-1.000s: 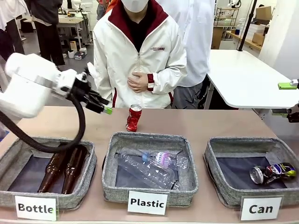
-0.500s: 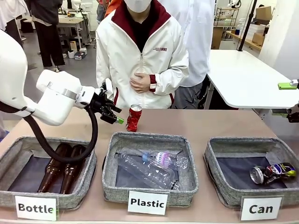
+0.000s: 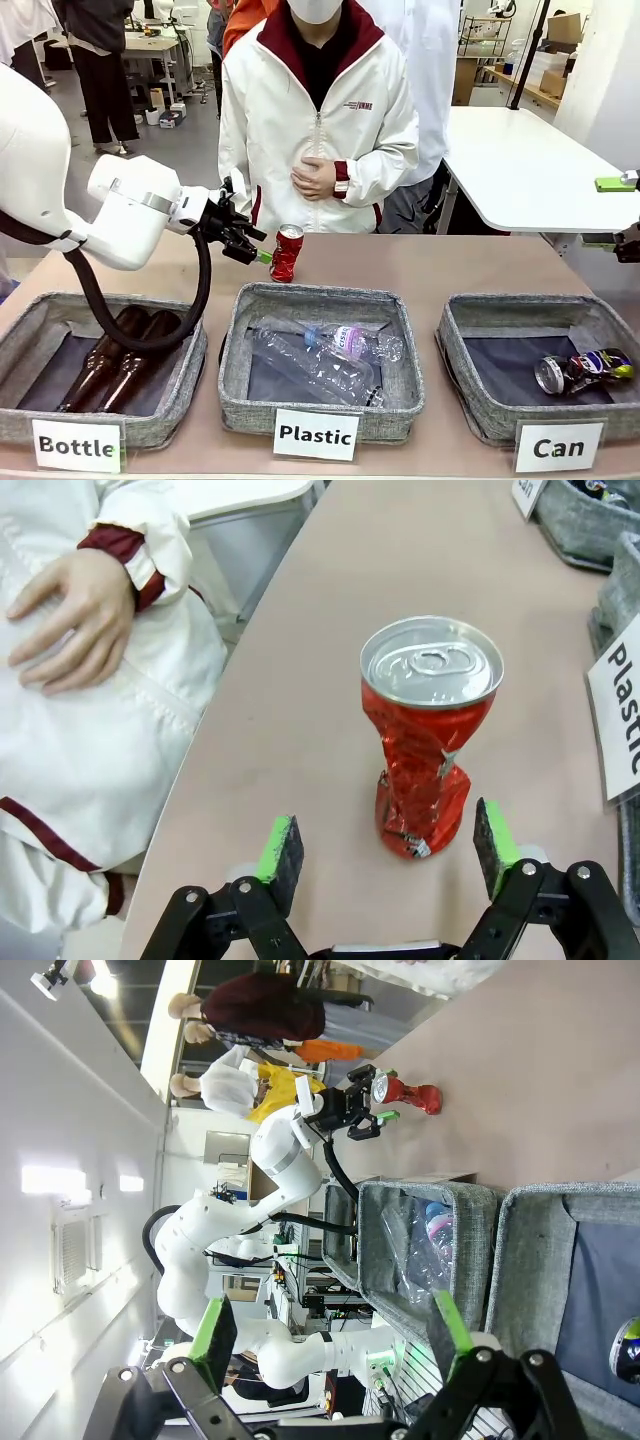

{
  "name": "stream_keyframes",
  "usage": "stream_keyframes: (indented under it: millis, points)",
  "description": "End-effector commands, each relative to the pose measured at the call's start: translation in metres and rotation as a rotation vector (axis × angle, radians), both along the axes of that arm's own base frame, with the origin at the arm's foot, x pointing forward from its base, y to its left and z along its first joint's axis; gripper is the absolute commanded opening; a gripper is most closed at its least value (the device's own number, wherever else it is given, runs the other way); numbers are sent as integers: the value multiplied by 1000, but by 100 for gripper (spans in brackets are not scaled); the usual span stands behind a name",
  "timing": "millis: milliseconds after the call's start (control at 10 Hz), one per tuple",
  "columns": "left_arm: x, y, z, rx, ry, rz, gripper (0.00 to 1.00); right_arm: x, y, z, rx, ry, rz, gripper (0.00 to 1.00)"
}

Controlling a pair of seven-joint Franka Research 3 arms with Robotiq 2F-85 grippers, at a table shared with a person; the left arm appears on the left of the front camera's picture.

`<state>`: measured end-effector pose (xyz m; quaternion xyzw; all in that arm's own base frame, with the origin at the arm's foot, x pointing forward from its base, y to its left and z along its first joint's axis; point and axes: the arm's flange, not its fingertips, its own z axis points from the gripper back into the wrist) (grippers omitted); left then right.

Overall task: Sort the can waste into the basket.
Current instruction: Pick up the can waste from the table and place it in the right Fabric basket.

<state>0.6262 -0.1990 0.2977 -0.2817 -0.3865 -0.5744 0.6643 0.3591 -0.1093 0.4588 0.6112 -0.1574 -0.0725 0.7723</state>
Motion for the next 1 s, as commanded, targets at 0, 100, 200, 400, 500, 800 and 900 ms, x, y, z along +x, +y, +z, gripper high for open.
stream_keyframes:
  millis: [0, 100, 200, 400, 500, 800, 900]
  points:
    - [7, -8, -6, -73, 6, -13, 89, 2, 1, 1, 16, -17, -5, 100]
    - [7, -13, -10, -81, 22, -32, 89, 2, 1, 1, 16, -17, -5, 100]
    - [7, -19, -13, -86, 30, -42, 89, 2, 1, 1, 16, -17, -5, 100]
    - [5, -31, -18, -104, 38, -71, 89, 2, 1, 1, 16, -17, -5, 100]
    - [4, -35, -22, -109, 37, -74, 89, 2, 1, 1, 16, -17, -5, 100]
    - [6, -43, -30, -143, 62, -72, 89, 2, 1, 1, 16, -17, -5, 100]
    - [6, -44, -32, -158, 75, -73, 89, 2, 1, 1, 16, -17, -5, 100]
